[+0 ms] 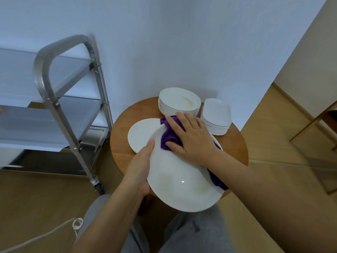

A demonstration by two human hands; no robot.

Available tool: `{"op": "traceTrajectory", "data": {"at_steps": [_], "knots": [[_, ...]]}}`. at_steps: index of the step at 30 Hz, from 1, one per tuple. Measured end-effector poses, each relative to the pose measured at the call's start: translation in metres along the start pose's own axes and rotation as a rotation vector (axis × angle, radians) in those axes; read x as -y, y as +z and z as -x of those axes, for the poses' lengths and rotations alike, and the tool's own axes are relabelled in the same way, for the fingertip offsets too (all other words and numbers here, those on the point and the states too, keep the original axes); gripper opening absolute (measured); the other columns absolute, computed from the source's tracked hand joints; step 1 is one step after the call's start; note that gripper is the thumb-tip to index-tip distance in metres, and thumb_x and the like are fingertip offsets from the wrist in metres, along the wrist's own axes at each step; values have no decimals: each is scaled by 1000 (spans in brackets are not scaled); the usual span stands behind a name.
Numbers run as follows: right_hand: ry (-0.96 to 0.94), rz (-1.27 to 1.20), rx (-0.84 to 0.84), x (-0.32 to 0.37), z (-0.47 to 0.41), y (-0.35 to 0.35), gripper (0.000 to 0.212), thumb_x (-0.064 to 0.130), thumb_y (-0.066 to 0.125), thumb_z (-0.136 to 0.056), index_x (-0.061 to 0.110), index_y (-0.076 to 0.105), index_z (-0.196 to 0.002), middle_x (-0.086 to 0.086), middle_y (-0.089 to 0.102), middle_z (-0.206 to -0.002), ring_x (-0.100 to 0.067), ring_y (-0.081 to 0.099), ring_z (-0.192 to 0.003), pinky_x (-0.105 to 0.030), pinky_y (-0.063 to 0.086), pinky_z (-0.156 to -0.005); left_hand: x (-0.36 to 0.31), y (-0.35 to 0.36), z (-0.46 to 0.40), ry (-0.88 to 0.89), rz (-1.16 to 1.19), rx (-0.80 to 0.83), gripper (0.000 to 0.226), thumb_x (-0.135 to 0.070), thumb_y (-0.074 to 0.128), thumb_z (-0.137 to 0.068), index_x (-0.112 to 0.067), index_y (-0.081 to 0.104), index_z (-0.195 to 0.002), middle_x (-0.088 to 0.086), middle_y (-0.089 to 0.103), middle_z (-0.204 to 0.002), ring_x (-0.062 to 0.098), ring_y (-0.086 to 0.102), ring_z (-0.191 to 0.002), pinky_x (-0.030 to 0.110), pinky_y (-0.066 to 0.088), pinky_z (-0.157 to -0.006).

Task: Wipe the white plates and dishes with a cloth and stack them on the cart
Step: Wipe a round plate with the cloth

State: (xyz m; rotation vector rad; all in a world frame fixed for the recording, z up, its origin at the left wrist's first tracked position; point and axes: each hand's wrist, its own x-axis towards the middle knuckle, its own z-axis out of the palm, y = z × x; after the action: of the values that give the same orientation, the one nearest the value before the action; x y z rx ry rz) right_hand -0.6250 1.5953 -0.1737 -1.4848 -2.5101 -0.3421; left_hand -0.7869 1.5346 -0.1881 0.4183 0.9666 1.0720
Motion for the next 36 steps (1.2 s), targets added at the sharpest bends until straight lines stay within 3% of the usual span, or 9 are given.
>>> {"op": "traceTrajectory", "data": {"at_steps": [6, 12, 21, 25, 27, 29, 31, 34, 36], "knots": [[317, -298, 25, -26, -3, -18, 50, 60, 56, -80, 25, 48, -114, 5, 56, -100, -19, 53, -90, -31, 40, -71, 2, -5, 3, 68, 69, 18, 25, -41, 61, -83, -29, 61, -104, 5, 74, -87, 24, 72, -73, 41, 58, -58], [667, -739, 31, -31, 17, -22, 27, 40, 68, -78, 20, 52, -87, 8, 58, -80, -12, 55, -75, -29, 42, -64, -7, -8, 0, 197, 112, -41, 17, -43, 55, -88, -32, 62, -99, -1, 74, -86, 23, 72, -75, 39, 58, -59], [1133, -1324, -284, 45, 67, 7, 16, 27, 59, -90, 27, 45, -99, 6, 56, -86, -7, 56, -74, -14, 43, -55, -9, -9, -7, 293, 89, -170, 11, -49, 55, -86, -41, 58, -93, -13, 71, -71, 21, 65, -83, 29, 53, -45], [1207, -1286, -465, 44, 79, -4, 24, 33, 56, -92, 22, 51, -113, 7, 61, -93, -11, 62, -85, -20, 46, -64, -5, -14, -7, 260, 84, -191, 13, -47, 53, -89, -40, 58, -98, -13, 72, -71, 18, 68, -76, 27, 51, -43], [1082, -1033, -737, 25, 75, -22, 35, 41, 57, -89, 28, 50, -121, 6, 63, -106, -15, 61, -100, -32, 52, -81, -4, -15, -5, 242, 84, -141, 15, -45, 54, -89, -38, 59, -101, -10, 73, -76, 18, 70, -74, 30, 54, -47], [726, -892, -759, 10, 61, -40, 28, 47, 55, -87, 45, 46, -114, 19, 61, -105, 0, 58, -99, -23, 49, -86, -5, -12, -4, 210, 80, -75, 20, -44, 54, -88, -35, 59, -106, -5, 74, -87, 22, 71, -78, 37, 58, -58], [334, -826, -480, 5, 39, -46, 34, 40, 55, -88, 42, 45, -120, 25, 59, -107, 11, 53, -99, -7, 40, -84, -5, -7, -2, 130, 80, -15, 31, -44, 55, -87, -32, 56, -116, 4, 70, -104, 29, 67, -94, 47, 55, -79], [-152, -259, -26, -2, 15, -33, 56, 41, 47, -93, 22, 34, -144, -2, 40, -147, -18, 35, -135, -33, 26, -111, -7, -1, 3, 19, 175, 186, 36, -42, 53, -87, -26, 56, -119, 10, 71, -102, 29, 69, -87, 45, 56, -76], [-296, -12, 34, -14, 14, -24, 57, 43, 42, -96, 22, 28, -147, -6, 25, -155, -27, 19, -143, -40, 11, -116, -8, -3, 6, 31, 204, 248, 33, -40, 53, -86, -27, 57, -116, 10, 73, -92, 27, 71, -78, 42, 58, -64]]}}
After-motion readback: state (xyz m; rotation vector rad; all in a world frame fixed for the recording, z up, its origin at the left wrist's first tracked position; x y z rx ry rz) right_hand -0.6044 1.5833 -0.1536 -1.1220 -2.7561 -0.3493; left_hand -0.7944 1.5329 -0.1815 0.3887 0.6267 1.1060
